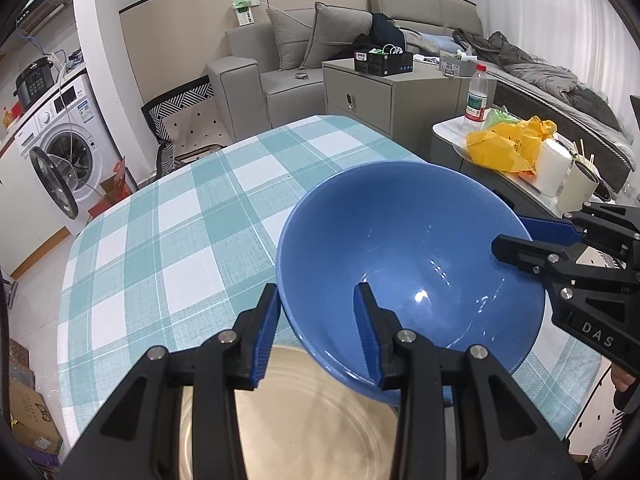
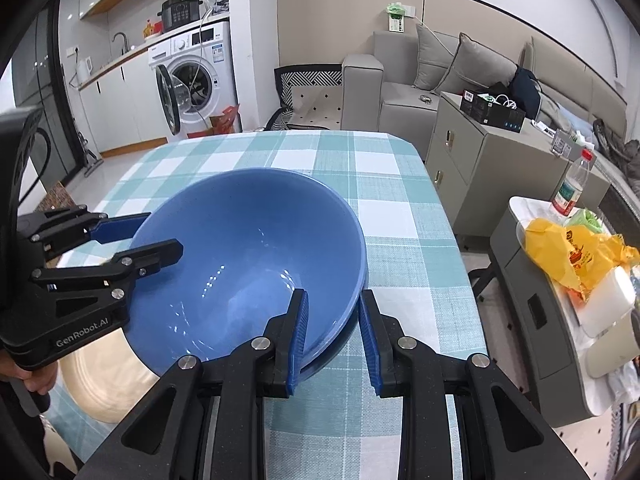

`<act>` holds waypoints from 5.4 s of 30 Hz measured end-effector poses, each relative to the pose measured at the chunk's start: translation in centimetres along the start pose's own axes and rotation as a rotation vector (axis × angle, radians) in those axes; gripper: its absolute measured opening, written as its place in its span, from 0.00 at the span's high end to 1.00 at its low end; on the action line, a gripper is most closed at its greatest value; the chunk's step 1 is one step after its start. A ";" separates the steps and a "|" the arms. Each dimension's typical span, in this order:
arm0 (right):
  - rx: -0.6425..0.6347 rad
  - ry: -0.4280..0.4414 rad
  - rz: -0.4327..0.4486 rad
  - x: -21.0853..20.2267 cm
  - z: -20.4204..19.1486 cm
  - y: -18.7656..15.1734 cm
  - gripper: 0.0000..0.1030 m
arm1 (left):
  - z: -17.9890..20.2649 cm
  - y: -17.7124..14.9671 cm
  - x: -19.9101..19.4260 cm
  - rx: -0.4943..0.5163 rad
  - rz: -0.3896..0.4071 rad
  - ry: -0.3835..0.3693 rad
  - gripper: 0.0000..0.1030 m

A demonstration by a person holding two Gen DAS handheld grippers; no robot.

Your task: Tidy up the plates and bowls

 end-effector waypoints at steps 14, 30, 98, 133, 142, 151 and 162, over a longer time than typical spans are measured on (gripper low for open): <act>-0.033 -0.047 -0.006 0.6 0.1 -0.3 0.74 | 0.2 -0.5 1.3 0.019 -0.023 0.008 0.65; -0.041 -0.048 -0.017 1.2 0.2 -0.5 0.71 | 0.2 -0.7 1.8 0.036 -0.032 0.011 0.62; 0.239 0.399 -0.088 4.8 1.6 -1.4 0.47 | -1.2 -1.9 4.4 -0.284 -0.109 -0.314 0.46; 0.233 0.324 0.000 1.7 1.7 -1.2 0.69 | -0.9 -1.8 1.7 -0.247 -0.055 -0.236 0.69; 0.231 0.320 0.020 -0.1 1.4 -1.2 0.69 | -0.9 -1.4 -0.1 -0.245 -0.020 -0.234 0.69; 0.242 0.317 0.027 -2.0 0.9 -1.3 0.69 | -1.0 -1.6 -2.1 -0.247 0.009 -0.201 0.69; 0.205 0.352 0.029 -3.3 -1.7 -2.0 0.69 | -2.4 -3.8 -3.9 -0.298 0.034 -0.156 0.69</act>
Point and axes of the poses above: each gripper's, at about its wrist camera, not at the fingertips, and x roughly the way its jaws point, z to its right, y to its top, the point moved 7 cm from there along x, roughly the way its jaws point, and after that the axes turned 10 degrees about -z, right-handed, at the moved point
